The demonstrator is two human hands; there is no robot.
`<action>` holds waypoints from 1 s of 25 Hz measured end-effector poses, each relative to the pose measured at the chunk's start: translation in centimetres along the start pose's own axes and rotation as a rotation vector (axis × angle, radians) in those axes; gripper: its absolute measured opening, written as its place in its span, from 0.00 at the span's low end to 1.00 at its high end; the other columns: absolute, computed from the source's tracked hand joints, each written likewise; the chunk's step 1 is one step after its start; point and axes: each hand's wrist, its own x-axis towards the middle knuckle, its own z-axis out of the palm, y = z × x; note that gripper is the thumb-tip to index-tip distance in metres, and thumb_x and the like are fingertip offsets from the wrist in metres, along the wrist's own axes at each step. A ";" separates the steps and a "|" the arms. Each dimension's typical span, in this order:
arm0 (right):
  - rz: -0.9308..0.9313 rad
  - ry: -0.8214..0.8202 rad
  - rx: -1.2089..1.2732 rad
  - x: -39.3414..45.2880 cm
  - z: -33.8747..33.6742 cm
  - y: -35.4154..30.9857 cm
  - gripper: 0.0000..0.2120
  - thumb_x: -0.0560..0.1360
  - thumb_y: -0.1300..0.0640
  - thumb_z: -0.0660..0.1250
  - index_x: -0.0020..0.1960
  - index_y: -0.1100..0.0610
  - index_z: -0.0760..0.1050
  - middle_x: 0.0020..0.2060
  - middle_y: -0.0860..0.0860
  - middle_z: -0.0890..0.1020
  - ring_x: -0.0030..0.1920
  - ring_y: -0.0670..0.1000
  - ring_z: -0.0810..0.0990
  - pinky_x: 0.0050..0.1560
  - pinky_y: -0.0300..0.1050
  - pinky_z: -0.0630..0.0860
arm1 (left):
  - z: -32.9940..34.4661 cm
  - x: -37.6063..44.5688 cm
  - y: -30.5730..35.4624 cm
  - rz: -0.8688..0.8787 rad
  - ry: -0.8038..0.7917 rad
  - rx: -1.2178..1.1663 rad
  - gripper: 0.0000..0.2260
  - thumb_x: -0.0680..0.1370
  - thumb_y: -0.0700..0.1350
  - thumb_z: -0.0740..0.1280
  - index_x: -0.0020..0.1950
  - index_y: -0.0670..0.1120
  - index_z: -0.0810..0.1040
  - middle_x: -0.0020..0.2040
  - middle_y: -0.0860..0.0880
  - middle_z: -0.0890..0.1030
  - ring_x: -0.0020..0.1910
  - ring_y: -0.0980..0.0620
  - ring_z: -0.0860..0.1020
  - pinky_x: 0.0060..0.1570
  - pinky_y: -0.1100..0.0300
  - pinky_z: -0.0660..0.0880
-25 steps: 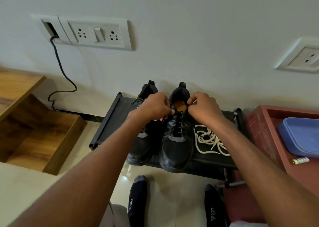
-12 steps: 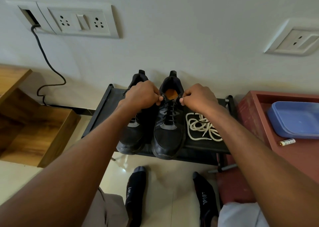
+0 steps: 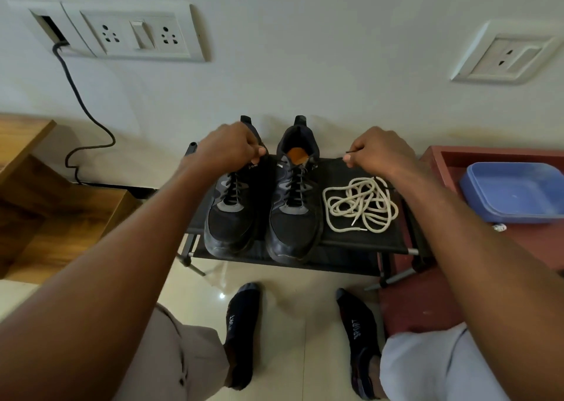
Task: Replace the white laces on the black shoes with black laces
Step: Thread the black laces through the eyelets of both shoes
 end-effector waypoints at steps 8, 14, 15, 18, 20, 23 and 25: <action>0.125 0.083 -0.028 -1.9 -2.3 -0.7 0.09 0.72 0.53 0.74 0.52 0.55 0.85 0.50 0.55 0.85 0.50 0.59 0.83 0.51 0.51 0.80 | -3.4 -2.4 -0.4 -0.088 0.155 0.045 0.07 0.77 0.53 0.74 0.44 0.51 0.85 0.46 0.46 0.82 0.47 0.42 0.80 0.45 0.53 0.73; 0.227 0.103 0.008 -3.3 -0.3 -0.4 0.10 0.71 0.56 0.73 0.51 0.57 0.82 0.48 0.57 0.84 0.47 0.61 0.83 0.44 0.48 0.76 | -1.5 -3.2 -1.8 -0.211 0.165 0.079 0.14 0.75 0.55 0.73 0.51 0.46 0.85 0.51 0.42 0.83 0.48 0.38 0.80 0.46 0.50 0.76; 0.245 0.081 0.008 -3.3 -0.4 -0.5 0.10 0.71 0.56 0.73 0.51 0.58 0.82 0.47 0.57 0.84 0.47 0.61 0.83 0.43 0.48 0.76 | -1.5 -3.2 -1.7 -0.220 0.158 0.047 0.14 0.75 0.55 0.73 0.50 0.45 0.84 0.50 0.42 0.83 0.47 0.39 0.80 0.45 0.51 0.76; 0.261 -0.115 0.243 -2.5 -1.5 -1.1 0.06 0.75 0.58 0.73 0.49 0.60 0.84 0.33 0.53 0.79 0.33 0.52 0.75 0.34 0.43 0.68 | -2.5 -3.1 -0.7 -0.212 0.118 -0.161 0.13 0.76 0.52 0.71 0.46 0.43 0.85 0.41 0.43 0.84 0.36 0.45 0.80 0.37 0.56 0.74; 0.254 -0.363 0.416 -2.6 -2.7 -1.9 0.08 0.81 0.58 0.68 0.48 0.60 0.84 0.27 0.50 0.76 0.26 0.47 0.67 0.28 0.40 0.62 | -3.4 -3.5 0.2 -0.182 0.106 -0.185 0.13 0.78 0.50 0.71 0.42 0.42 0.85 0.30 0.46 0.82 0.27 0.48 0.80 0.33 0.60 0.75; 0.141 -0.518 0.246 -3.7 -3.2 -2.6 0.09 0.82 0.58 0.66 0.51 0.59 0.84 0.37 0.52 0.87 0.31 0.48 0.78 0.29 0.39 0.67 | -2.6 -4.4 1.4 -0.119 -0.016 -0.057 0.13 0.78 0.51 0.71 0.40 0.43 0.84 0.29 0.47 0.84 0.31 0.47 0.85 0.38 0.55 0.82; 0.025 -0.257 0.026 -3.8 -1.9 -2.1 0.08 0.80 0.55 0.69 0.54 0.55 0.86 0.46 0.52 0.89 0.41 0.53 0.85 0.39 0.43 0.76 | -1.2 -4.2 1.6 -0.070 -0.067 0.053 0.13 0.78 0.53 0.72 0.42 0.44 0.81 0.37 0.46 0.84 0.38 0.46 0.84 0.42 0.52 0.81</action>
